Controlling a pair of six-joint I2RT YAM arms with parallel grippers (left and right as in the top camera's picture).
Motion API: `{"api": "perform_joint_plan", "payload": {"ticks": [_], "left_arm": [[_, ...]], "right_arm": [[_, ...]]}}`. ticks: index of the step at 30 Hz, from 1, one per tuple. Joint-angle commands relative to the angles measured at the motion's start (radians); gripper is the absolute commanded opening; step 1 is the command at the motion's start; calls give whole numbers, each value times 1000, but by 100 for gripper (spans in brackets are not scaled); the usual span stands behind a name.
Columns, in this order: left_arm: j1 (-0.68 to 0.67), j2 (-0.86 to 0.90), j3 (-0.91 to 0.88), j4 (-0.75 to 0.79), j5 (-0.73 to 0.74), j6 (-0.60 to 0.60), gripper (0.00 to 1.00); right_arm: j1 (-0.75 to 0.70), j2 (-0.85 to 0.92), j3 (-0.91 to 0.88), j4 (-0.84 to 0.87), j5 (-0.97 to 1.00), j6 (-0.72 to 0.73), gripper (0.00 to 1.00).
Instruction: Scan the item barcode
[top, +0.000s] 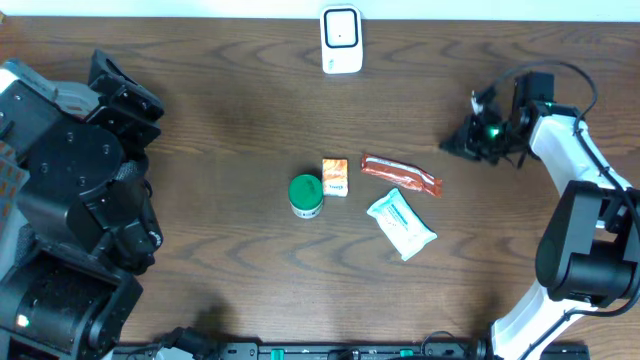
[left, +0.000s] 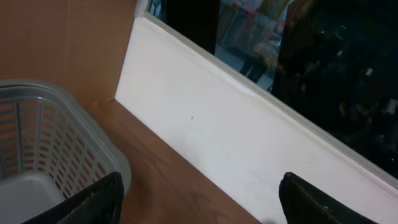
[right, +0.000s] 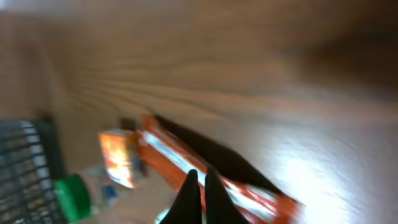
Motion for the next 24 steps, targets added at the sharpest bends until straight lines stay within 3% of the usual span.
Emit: {"api": "perform_joint_plan", "payload": {"ticks": [1,8,18,24], "left_arm": [[4,-1,3,2,-21,17,80],[4,-1,3,2,-21,17,80],[4,-1,3,2,-21,17,80],[4,-1,3,2,-21,17,80]], "right_arm": [[79,21,-30,94,-131,75,1],[257,121,-159,389,-142,158,1],[271,360,-180,394,-122,45,1],[269,349,-177,397,47,44,1]]}}
